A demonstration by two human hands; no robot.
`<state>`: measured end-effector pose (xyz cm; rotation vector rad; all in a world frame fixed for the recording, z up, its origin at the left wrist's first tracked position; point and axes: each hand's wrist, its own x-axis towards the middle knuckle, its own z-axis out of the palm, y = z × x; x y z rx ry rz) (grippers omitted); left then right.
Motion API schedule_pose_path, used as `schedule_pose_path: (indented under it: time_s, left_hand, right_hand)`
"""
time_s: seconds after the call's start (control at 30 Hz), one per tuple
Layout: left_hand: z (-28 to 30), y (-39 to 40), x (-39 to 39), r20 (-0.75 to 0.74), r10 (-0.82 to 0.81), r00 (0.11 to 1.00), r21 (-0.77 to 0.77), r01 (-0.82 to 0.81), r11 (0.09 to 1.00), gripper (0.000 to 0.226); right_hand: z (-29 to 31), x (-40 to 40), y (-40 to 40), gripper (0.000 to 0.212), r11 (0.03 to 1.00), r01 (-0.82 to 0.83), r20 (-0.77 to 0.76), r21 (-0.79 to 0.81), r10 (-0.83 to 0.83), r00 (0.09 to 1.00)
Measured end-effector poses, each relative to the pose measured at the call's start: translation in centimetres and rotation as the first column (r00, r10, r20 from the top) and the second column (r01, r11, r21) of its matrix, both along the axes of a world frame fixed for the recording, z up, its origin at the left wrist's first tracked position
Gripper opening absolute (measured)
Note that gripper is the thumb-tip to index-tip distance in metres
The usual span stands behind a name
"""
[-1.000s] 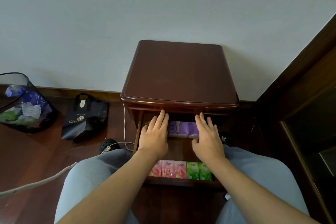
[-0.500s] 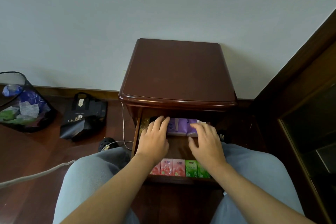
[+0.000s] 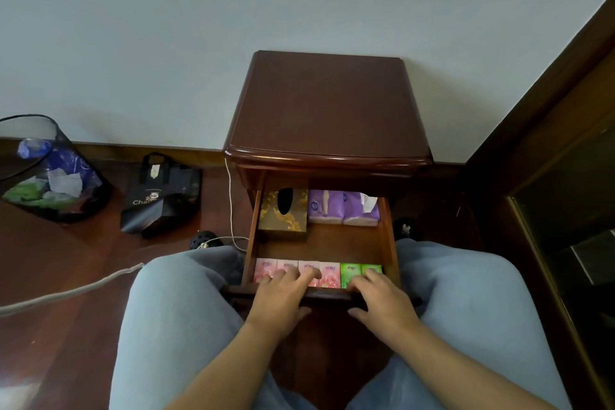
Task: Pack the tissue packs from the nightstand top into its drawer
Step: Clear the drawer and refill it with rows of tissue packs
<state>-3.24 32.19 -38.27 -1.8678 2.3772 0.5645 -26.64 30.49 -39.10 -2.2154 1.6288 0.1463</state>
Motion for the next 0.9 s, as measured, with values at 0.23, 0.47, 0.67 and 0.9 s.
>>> schedule_pose_path:
  time_s: [0.23, 0.47, 0.67, 0.9]
  left_hand:
    - [-0.5, -0.4, 0.9, 0.103, 0.030, 0.994, -0.014, -0.029, 0.999, 0.046]
    - [-0.8, -0.1, 0.7, 0.094, 0.023, 0.995, -0.061, -0.017, 0.998, 0.051]
    - [-0.2, -0.9, 0.8, 0.085, 0.059, 0.995, -0.117, -0.049, 0.992, 0.051]
    - [-0.2, -1.9, 0.8, 0.051, -0.012, 0.999, -0.254, 0.025, 0.967, 0.032]
  right_hand:
    - [-0.3, -0.2, -0.1, 0.034, 0.999, 0.045, -0.015, -0.001, -0.045, 0.999]
    - [-0.4, -0.4, 0.0, 0.028, 0.996, 0.079, 0.018, -0.046, -0.078, 0.997]
    - [-0.1, 0.0, -0.7, 0.026, 0.988, 0.111, 0.043, -0.105, -0.107, 0.993]
    - [-0.2, 0.8, -2.1, 0.024, 0.967, 0.183, 0.089, -0.179, -0.170, 0.982]
